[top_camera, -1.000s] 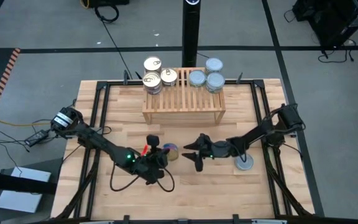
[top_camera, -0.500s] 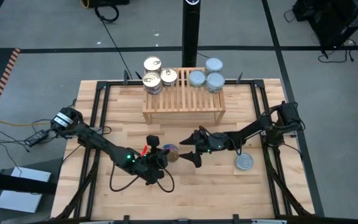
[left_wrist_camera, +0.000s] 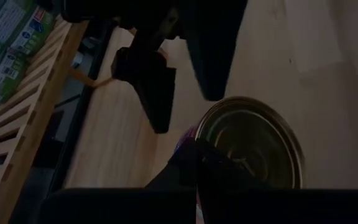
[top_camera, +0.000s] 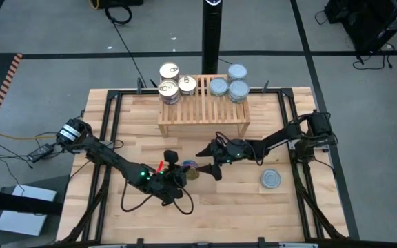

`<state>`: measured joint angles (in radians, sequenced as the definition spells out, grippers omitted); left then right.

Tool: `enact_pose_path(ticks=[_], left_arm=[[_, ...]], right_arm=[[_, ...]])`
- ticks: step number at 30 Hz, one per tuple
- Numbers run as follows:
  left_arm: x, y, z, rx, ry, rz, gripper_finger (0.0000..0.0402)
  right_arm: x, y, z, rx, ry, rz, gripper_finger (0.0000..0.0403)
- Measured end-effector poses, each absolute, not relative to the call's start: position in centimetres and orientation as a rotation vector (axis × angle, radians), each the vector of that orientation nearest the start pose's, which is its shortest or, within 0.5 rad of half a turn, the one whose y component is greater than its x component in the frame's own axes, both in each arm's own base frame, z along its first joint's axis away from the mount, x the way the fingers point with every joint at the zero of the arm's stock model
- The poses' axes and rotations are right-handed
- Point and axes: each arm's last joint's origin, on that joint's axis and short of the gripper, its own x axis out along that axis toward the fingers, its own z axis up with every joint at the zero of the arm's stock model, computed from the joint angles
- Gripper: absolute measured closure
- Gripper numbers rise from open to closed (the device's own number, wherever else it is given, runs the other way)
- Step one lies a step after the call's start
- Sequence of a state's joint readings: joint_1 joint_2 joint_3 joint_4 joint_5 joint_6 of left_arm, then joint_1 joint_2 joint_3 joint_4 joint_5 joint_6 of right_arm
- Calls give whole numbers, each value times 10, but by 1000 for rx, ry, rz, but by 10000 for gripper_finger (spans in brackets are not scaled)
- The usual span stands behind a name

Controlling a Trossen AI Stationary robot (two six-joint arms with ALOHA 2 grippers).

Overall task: Stack canned seafood by type on shelf
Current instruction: Stack the blue-pink tuna can on top of the other blue tuna can on the shelf

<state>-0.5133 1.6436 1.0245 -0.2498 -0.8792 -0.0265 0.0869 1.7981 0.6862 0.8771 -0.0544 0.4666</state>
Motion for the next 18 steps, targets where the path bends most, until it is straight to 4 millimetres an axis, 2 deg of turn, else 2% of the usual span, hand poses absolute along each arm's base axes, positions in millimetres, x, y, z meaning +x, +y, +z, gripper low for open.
enact_pose_path(ticks=[8, 18], left_arm=[[298, -142, 208, 533, 661, 353, 401], [304, -145, 214, 557, 595, 344, 401]], right_arm=[[338, 31, 143, 448, 341, 76, 41], [338, 32, 143, 454, 348, 130, 51]])
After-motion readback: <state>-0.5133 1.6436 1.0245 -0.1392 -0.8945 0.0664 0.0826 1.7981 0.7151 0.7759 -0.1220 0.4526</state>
